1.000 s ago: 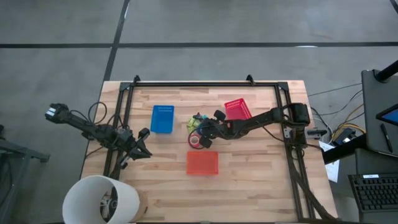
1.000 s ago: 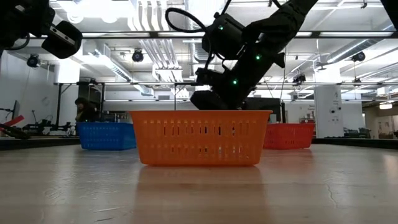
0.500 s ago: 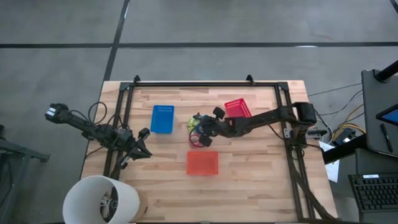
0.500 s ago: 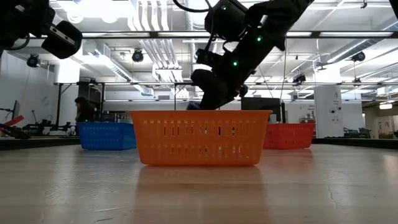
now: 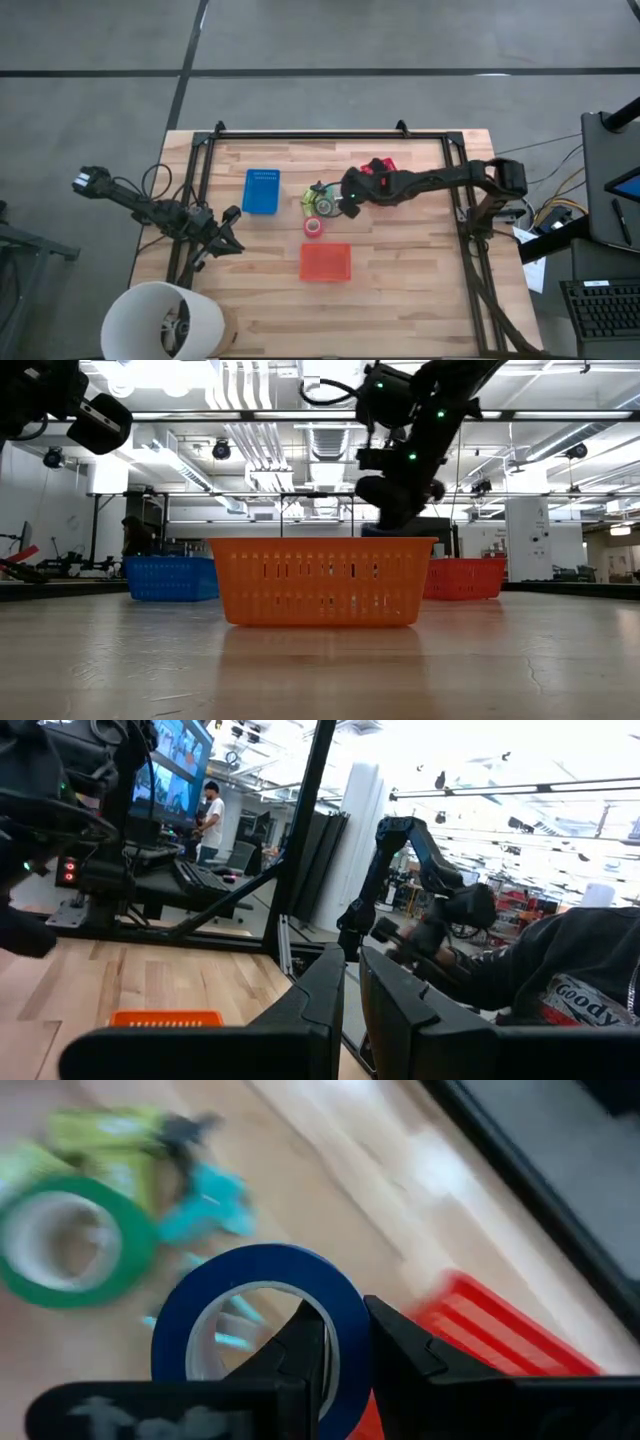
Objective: Pick and place Stapler, Stapler remover, tape
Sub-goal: Put the blue tape into the red basket
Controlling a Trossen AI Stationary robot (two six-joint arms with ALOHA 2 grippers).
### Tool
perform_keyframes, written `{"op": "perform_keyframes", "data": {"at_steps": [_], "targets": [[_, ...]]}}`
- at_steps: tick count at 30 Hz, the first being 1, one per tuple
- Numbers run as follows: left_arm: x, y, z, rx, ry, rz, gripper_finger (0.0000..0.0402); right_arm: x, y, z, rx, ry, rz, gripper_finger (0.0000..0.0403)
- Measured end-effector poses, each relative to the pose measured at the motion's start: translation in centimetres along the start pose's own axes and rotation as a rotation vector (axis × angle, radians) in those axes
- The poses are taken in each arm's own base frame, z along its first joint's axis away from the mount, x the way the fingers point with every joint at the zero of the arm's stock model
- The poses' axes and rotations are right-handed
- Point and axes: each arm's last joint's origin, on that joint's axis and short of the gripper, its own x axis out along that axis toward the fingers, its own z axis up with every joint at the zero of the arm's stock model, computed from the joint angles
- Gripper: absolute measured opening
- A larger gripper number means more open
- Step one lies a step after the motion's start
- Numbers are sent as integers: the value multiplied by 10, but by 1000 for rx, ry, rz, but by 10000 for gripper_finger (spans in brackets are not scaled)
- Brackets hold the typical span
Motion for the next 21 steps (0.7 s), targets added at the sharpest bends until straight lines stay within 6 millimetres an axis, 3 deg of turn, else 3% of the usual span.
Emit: {"op": "perform_keyframes", "data": {"at_steps": [8,14,21], "targets": [[0,0,0,0,0,0,39,-2,-41,-9,147,39,-108,59],[0,0,0,0,1,0,39,12,-71,-24,274,108,-158,59],[0,0,0,0,2,0,39,28,-82,-36,311,204,-99,59]]}}
